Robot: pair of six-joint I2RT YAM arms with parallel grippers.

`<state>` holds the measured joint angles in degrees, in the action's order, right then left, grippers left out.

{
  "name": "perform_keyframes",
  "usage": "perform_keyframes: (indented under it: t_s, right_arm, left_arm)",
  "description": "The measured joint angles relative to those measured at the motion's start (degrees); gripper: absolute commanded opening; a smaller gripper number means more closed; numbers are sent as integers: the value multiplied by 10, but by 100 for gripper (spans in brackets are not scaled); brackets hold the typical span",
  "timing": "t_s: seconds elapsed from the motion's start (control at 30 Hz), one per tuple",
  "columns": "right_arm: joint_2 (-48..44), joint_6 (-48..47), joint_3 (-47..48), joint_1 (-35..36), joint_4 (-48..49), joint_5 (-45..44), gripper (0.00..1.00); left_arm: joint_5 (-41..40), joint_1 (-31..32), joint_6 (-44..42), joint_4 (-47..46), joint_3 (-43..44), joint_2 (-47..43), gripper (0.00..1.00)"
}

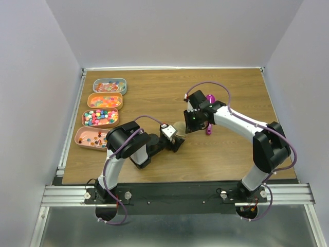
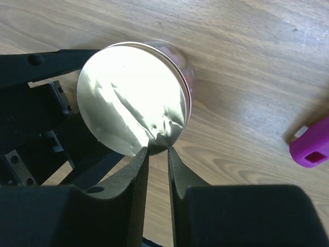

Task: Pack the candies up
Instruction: Screw the bottle lid onto the packing bottle.

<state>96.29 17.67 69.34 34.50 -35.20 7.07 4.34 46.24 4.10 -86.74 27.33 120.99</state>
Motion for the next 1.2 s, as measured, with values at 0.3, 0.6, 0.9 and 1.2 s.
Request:
perform_keyframes:
  t_s: [0.3,0.6,0.9,1.2]
  right_arm:
    - [0,12,52,2,-30,-3,18]
    - [10,14,28,4,17,110,17]
    - [27,44,-42,4,74,157,11]
    - [68,54,-88,-26,116,131,10]
  left_arm:
    - [1,0,5,0,0,0,82]
    - [2,0,7,0,1,0,84]
    - [5,-2,2,0,-2,0,89]
    - [15,2,39,-1,-36,-24,96]
